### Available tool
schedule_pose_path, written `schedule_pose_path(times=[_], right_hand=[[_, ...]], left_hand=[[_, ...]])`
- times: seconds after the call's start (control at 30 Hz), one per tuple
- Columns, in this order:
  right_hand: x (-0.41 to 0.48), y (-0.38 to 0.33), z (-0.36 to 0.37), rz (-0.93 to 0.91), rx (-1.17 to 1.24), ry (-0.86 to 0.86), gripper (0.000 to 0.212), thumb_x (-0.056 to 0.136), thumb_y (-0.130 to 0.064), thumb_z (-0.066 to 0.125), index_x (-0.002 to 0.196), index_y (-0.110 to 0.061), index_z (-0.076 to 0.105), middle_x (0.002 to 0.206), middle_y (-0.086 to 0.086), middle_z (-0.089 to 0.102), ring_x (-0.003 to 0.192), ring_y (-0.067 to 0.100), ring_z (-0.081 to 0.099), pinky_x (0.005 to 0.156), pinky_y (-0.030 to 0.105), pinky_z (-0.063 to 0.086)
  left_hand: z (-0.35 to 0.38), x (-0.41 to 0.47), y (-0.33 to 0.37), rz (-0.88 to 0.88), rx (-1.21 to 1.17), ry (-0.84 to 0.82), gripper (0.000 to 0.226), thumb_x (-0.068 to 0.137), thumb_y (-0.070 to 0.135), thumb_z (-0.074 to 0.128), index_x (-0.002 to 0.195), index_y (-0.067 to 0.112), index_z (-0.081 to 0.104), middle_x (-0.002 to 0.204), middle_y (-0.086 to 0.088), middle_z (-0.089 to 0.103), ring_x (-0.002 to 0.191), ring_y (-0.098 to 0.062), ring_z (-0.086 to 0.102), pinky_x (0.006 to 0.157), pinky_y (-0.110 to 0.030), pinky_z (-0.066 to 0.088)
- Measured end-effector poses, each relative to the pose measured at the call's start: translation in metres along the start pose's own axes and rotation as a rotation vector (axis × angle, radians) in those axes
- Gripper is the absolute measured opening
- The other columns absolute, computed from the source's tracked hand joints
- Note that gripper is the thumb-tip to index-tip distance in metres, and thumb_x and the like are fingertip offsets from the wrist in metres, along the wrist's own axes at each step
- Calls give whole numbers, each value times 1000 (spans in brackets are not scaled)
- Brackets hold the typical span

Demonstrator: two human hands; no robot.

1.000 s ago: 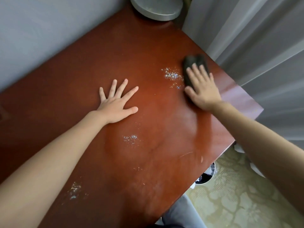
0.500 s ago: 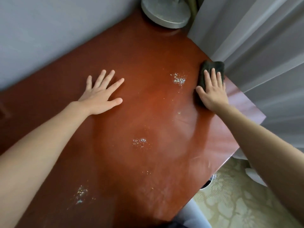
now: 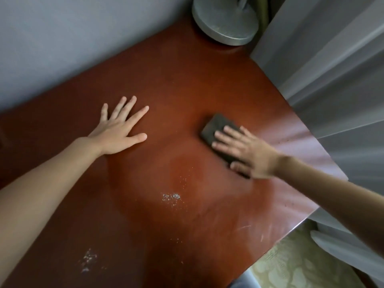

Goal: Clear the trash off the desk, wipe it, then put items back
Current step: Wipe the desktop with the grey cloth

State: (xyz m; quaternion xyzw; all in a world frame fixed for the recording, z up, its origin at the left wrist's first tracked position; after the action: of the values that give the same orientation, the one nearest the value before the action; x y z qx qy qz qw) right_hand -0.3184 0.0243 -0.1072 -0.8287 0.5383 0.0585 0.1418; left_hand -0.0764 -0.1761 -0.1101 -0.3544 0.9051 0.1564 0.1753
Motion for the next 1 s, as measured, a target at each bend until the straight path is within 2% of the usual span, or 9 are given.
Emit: schedule_pose_path(times=[0.13, 0.27, 0.33, 0.5, 0.57, 0.63, 0.7, 0.77, 1.0], right_hand=[[-8, -16, 7, -118, 15, 4, 56, 96, -46, 23, 149, -32, 10, 155, -4, 12, 143, 18, 4, 114, 41, 1], [28, 60, -24, 275, 103, 108, 64, 89, -52, 20, 148, -31, 7, 154, -6, 4, 144, 19, 3, 116, 48, 11], [51, 101, -41, 452, 168, 132, 70, 84, -59, 14, 148, -32, 5, 156, -6, 0, 145, 18, -1, 117, 47, 7], [118, 131, -62, 528, 203, 180, 69, 88, -55, 22, 149, -28, 9, 158, -3, 2, 145, 18, -4, 116, 43, -1], [131, 115, -63, 437, 158, 179, 70, 87, -56, 20, 149, -25, 11, 158, 0, 5, 145, 22, -1, 115, 47, 3], [129, 76, -55, 178, 74, 132, 70, 87, -54, 21, 149, -23, 15, 157, 2, 10, 144, 25, 3, 114, 51, 7], [119, 45, -41, -40, 28, 54, 66, 89, -50, 23, 149, -24, 13, 155, -3, 7, 143, 20, 0, 112, 45, 3], [127, 49, -45, -87, 49, 20, 65, 89, -50, 22, 148, -29, 8, 154, -8, 2, 142, 14, -4, 113, 41, 0], [241, 133, -93, 382, 144, 156, 62, 97, -46, 31, 150, -24, 7, 158, 0, 0, 145, 19, -4, 115, 44, 1]], left_hand=[[0, -1, 2, 1, 10, -15, 73, 91, 57, 38, 145, 43, -8, 154, 5, -25, 139, -14, -27, 112, -53, -13], [0, -1, 2, -1, 28, -54, 73, 91, 58, 35, 143, 43, -14, 153, 4, -29, 136, -13, -32, 111, -52, -14], [0, -1, 2, -2, 22, -68, 73, 91, 58, 35, 141, 44, -16, 152, 4, -30, 134, -11, -34, 111, -52, -15], [2, 0, -1, 9, 15, -74, 73, 89, 60, 35, 135, 47, -21, 143, 11, -37, 132, -10, -37, 109, -51, -17], [3, 0, -3, 8, 15, -79, 73, 88, 63, 32, 135, 48, -21, 141, 12, -38, 132, -10, -37, 109, -52, -18], [6, 0, -4, 14, 24, -83, 73, 82, 71, 22, 134, 49, -24, 140, 11, -40, 132, -11, -38, 109, -52, -18], [7, 1, -5, 17, 29, -79, 74, 74, 76, 9, 132, 50, -28, 140, 11, -43, 131, -10, -40, 108, -51, -19], [7, 1, -6, 22, 29, -79, 74, 71, 76, 5, 132, 50, -29, 139, 11, -44, 130, -10, -41, 107, -51, -20], [7, 0, -5, 35, 42, -76, 75, 72, 79, 2, 132, 49, -30, 139, 10, -45, 130, -11, -41, 107, -51, -20]])
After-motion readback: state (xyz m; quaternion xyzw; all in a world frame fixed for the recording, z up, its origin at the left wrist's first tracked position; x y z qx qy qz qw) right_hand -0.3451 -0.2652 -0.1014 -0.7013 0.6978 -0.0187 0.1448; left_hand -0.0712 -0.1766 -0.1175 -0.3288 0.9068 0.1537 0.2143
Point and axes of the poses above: each hand's wrist, its own x-axis towards the middle knuckle, its own z-axis out of the palm, y = z × x, the point moved 7 cm from there along x, towards the middle knuckle
